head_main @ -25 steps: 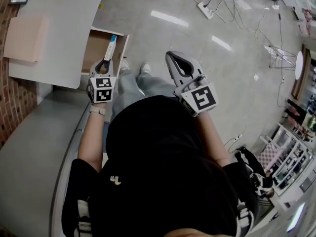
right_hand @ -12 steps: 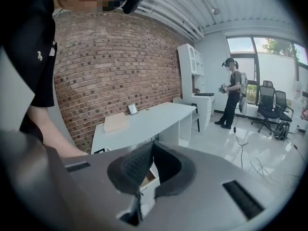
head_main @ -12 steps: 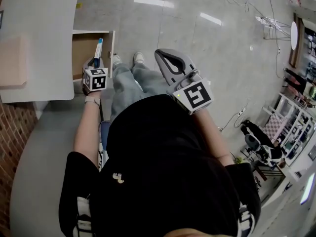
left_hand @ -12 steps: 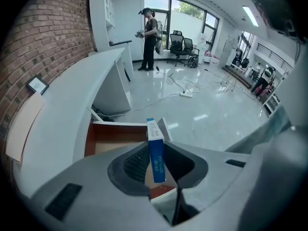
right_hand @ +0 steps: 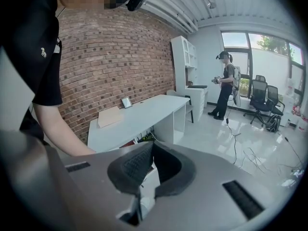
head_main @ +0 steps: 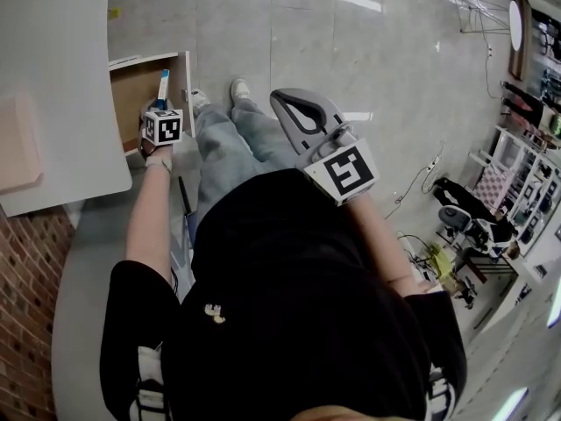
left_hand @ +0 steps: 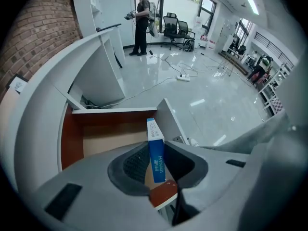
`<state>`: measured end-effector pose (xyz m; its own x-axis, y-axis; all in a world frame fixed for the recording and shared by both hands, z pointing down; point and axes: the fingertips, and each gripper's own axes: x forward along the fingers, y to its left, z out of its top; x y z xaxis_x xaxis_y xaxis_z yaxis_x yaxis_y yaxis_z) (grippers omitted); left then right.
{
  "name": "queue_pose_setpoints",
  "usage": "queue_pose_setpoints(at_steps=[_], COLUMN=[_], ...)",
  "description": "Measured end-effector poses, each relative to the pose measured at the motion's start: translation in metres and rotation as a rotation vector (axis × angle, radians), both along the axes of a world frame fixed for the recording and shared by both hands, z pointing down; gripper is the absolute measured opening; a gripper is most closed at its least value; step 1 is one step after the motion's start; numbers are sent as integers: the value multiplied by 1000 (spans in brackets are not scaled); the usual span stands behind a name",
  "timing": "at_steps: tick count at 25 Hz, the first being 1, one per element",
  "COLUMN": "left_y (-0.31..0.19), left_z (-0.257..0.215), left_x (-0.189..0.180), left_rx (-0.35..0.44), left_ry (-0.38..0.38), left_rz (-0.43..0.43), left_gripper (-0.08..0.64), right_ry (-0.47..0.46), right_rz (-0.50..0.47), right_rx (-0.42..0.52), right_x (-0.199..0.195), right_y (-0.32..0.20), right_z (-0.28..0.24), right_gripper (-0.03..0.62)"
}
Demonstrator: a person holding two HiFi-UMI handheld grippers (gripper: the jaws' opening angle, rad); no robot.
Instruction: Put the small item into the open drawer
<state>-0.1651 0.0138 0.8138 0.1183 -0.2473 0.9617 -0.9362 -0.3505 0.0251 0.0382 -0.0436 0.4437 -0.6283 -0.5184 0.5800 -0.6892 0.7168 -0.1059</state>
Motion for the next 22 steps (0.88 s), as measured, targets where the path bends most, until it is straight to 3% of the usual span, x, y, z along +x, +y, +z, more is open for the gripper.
queue_pose_setpoints(at_steps=[17,22], left_y=[-18,-21], left_z=[52,44], left_x=[-1,11], left_rx=[-83,-88], left_ry=[-8,29], left_rz=[40,55], left_gripper=[95,97], right_ry=[53,47], right_rz=[66,78], right_rx=[-39,-43], right_x=[15,18], right_y=[9,10], right_z=[13,12], right_gripper=[11,12])
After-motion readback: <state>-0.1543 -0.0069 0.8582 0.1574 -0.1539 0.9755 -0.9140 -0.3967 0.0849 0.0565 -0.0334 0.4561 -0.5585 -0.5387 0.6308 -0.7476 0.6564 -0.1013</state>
